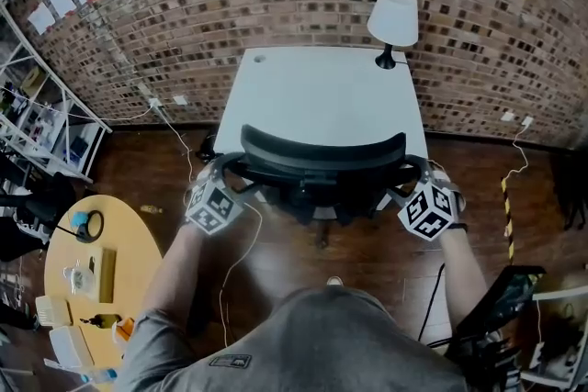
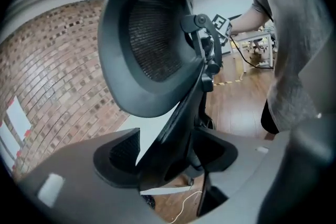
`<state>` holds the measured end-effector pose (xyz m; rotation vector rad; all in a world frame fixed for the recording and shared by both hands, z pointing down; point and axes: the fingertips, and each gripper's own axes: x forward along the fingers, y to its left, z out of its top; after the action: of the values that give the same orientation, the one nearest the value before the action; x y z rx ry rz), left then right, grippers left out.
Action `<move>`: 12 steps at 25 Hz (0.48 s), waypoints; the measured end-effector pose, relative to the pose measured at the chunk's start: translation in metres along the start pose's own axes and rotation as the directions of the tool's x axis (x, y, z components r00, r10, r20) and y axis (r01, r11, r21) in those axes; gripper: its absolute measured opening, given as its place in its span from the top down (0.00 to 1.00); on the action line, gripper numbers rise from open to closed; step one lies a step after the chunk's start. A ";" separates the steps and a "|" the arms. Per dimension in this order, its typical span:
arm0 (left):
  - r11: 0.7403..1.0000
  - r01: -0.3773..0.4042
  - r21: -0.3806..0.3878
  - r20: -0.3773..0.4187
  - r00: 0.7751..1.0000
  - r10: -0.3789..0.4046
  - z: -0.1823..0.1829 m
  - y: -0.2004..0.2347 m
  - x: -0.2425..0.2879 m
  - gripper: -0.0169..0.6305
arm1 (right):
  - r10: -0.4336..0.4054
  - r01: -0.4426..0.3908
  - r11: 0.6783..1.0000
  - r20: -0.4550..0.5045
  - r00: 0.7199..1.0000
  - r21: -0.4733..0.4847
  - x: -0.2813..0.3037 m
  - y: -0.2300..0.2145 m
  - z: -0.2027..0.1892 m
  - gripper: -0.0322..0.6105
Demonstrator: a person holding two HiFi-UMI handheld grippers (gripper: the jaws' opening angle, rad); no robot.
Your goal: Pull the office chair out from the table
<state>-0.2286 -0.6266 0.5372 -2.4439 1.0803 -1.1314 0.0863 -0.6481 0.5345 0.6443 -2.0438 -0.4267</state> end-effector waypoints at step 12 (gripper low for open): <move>0.971 0.156 0.183 -0.116 0.984 -0.137 -0.008 -0.004 0.024 0.55 | 0.107 -0.122 0.980 -0.104 0.989 -0.155 0.016 0.006 -0.007 0.59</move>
<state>-0.2215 -0.6400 0.5581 -2.3674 0.7850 -1.3525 0.0840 -0.6529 0.5519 0.4381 -1.9222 -0.4785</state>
